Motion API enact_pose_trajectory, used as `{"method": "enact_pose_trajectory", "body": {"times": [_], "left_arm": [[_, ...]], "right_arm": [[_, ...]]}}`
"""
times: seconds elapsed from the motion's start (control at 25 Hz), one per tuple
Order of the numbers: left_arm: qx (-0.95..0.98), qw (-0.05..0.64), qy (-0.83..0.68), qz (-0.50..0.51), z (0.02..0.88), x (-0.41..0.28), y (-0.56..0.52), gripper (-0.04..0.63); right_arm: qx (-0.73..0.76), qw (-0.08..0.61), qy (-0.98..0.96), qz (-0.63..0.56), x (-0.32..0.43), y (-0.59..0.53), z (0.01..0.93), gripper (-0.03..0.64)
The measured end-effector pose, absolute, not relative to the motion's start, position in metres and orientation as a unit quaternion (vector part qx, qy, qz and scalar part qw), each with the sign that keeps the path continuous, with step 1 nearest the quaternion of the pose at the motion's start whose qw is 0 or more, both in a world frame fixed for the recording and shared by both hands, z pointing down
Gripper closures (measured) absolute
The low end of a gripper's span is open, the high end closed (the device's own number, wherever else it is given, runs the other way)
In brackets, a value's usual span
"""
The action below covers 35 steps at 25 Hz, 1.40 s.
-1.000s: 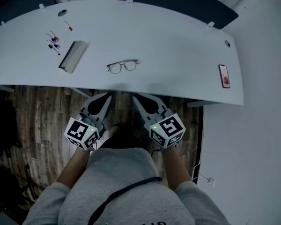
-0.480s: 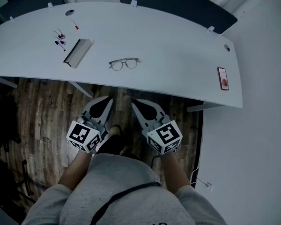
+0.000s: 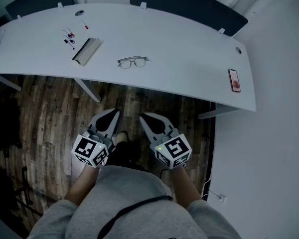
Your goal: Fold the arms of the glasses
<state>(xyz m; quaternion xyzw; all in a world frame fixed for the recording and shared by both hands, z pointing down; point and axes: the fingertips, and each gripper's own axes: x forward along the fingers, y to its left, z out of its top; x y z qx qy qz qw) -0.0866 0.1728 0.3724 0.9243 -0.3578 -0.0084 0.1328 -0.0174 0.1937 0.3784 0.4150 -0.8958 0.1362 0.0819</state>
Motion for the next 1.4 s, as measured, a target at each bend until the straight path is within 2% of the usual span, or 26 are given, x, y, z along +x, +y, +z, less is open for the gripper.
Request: {"method": "enact_pose_trajectory", "body": {"times": [1.4], "left_arm": [[0.925, 0.130, -0.355, -0.030, 0.351, -0.106, 0.310, 0.580]], "right_arm": [[0.437, 0.058, -0.892, 0.104, -0.034, 0.326, 0.347, 0.598]]}}
